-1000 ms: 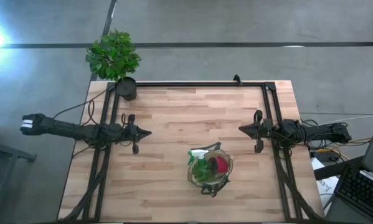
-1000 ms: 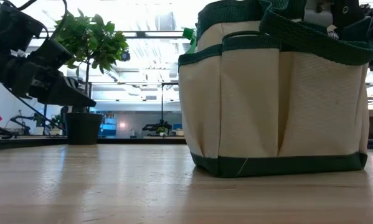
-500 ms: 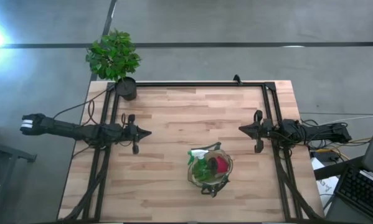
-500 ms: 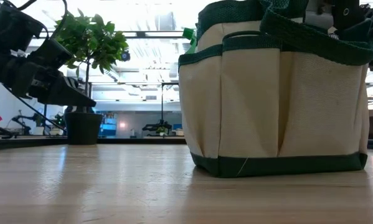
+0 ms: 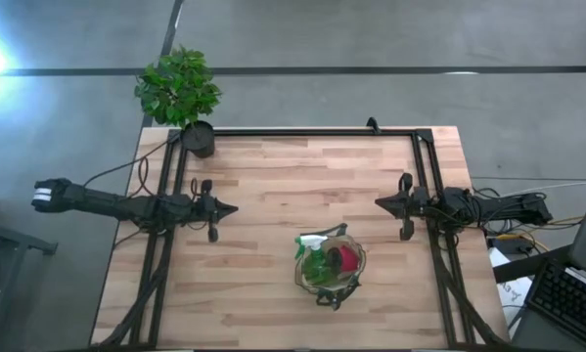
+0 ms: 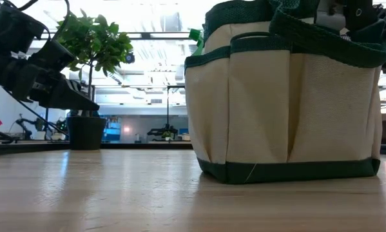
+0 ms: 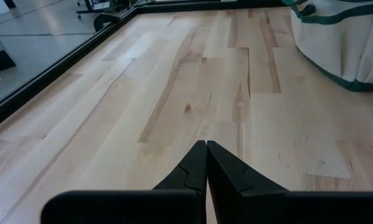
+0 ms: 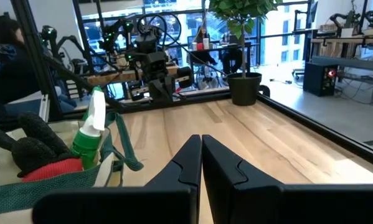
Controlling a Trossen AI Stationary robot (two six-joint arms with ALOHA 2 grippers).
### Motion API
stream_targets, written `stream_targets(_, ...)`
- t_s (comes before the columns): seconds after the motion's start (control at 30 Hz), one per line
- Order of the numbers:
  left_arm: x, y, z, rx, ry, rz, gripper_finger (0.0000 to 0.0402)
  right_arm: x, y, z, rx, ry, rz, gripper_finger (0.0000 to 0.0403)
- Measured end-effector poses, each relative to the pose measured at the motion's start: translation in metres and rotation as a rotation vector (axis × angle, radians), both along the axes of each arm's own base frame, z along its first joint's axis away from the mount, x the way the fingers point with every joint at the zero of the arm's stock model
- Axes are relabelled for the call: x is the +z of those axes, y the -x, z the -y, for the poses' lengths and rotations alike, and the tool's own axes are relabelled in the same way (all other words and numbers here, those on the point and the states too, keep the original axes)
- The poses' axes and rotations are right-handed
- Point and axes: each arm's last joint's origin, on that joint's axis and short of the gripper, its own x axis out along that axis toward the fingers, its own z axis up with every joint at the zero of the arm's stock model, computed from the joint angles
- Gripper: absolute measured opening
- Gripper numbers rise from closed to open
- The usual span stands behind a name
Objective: Pick & Place Garden tools in Gardening bag
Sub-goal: Return to Home Position
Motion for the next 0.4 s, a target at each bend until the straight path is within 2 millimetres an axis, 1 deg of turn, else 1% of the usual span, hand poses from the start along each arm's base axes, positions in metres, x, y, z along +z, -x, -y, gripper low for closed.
stream_targets(0.4,0.0000,0.0000,0.0000,0.000,0.000,0.000,0.0016,0.0000,0.0000,0.0000,0.000,-0.001,0.000,0.0009)
